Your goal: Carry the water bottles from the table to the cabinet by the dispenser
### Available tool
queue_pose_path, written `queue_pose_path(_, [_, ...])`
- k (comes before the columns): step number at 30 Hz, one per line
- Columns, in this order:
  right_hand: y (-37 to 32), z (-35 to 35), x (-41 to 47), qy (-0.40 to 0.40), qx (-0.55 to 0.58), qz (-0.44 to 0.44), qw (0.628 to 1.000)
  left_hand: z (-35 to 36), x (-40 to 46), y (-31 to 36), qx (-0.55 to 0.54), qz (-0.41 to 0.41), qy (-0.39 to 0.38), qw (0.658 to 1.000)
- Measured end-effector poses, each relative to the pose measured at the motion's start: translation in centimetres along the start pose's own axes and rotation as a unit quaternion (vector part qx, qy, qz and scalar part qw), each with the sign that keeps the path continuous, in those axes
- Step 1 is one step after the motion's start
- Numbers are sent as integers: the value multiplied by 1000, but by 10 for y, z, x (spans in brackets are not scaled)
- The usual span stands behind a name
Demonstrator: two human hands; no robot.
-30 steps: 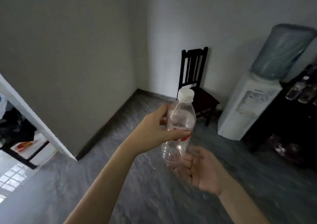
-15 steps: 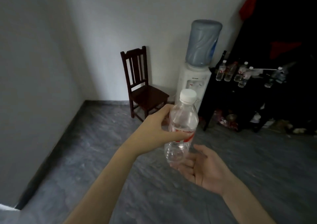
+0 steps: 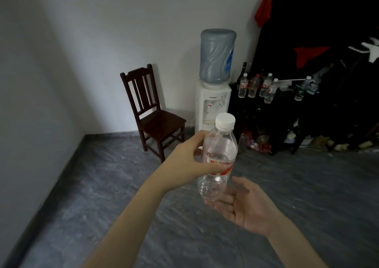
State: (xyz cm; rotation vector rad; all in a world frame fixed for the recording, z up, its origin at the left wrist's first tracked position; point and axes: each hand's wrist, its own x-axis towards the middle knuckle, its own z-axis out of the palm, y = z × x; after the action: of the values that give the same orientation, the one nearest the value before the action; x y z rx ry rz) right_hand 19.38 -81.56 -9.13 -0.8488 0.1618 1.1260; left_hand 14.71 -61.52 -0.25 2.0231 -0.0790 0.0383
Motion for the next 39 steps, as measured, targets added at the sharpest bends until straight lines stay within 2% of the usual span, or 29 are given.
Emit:
queue_pose_path(11, [-40, -46, -18, 0, -10, 2, 1000, 50, 38, 11, -6, 4, -3, 1000])
queue_pose_path(22, [-75, -66, -1, 15, 14, -7, 1000, 57, 91, 12, 3, 10, -12, 1000])
queue_pose_path(30, [-104, -76, 43, 48, 53, -11, 997, 44, 151, -19, -8, 4, -41, 999])
queue_pose_path(39, [-191, -59, 122, 63, 52, -39, 996, -15, 257, -39, -23, 31, -60, 997])
